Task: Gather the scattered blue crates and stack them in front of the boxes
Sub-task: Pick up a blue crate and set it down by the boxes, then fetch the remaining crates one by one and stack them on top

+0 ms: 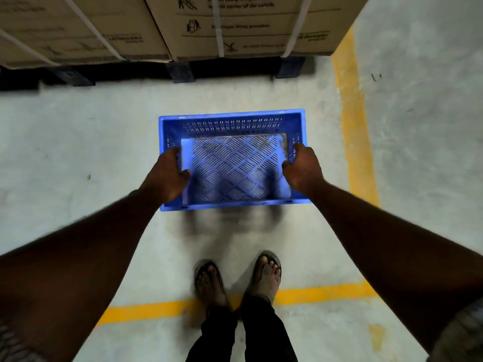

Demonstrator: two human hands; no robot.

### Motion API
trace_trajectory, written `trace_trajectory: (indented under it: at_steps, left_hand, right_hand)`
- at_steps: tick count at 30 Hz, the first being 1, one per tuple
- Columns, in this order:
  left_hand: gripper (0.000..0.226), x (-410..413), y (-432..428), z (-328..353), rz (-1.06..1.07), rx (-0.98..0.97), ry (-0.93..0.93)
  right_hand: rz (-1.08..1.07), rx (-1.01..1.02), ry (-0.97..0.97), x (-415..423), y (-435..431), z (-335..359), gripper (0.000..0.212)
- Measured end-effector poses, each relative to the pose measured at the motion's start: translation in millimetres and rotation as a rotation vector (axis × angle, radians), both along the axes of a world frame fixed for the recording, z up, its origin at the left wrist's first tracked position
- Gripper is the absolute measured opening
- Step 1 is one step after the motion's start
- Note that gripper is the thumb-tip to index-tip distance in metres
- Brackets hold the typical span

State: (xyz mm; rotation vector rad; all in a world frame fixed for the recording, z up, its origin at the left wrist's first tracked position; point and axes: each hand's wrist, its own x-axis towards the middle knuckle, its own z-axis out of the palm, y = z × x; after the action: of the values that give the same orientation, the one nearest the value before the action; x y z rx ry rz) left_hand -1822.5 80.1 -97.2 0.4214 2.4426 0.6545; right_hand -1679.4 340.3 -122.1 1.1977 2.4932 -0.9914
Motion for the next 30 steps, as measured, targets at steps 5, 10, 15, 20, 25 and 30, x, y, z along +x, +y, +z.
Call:
trace_trajectory:
  at_steps: [5, 10, 15, 20, 25, 30]
  left_hand:
    - [0.064, 38, -13, 46, -0.128, -0.147, 0.041]
    - [0.061, 89, -24, 86, -0.196, -0.117, 0.094]
    - [0.064, 165, -37, 119, -0.232, -0.05, 0.048]
    - [0.052, 261, -41, 149, -0.125, 0.074, -0.016]
    - [0.043, 364, -56, 183, -0.121, 0.153, -0.11]
    - [0.043, 472, -53, 204, -0.279, 0.118, -0.145]
  right_hand:
    - [0.06, 0.003, 0.003, 43, -21, 52, 0.048]
    - [0.124, 0.06, 0.028, 97, -42, 100, 0.053]
    - [0.12, 0.087, 0.044, 161, -81, 141, 0.05]
    - [0.113, 0.073, 0.12, 243, -136, 169, 0.04]
    - [0.096, 0.122, 0.144, 354, -179, 202, 0.046]
    - [0.108, 0.157, 0.028, 483, -195, 235, 0.051]
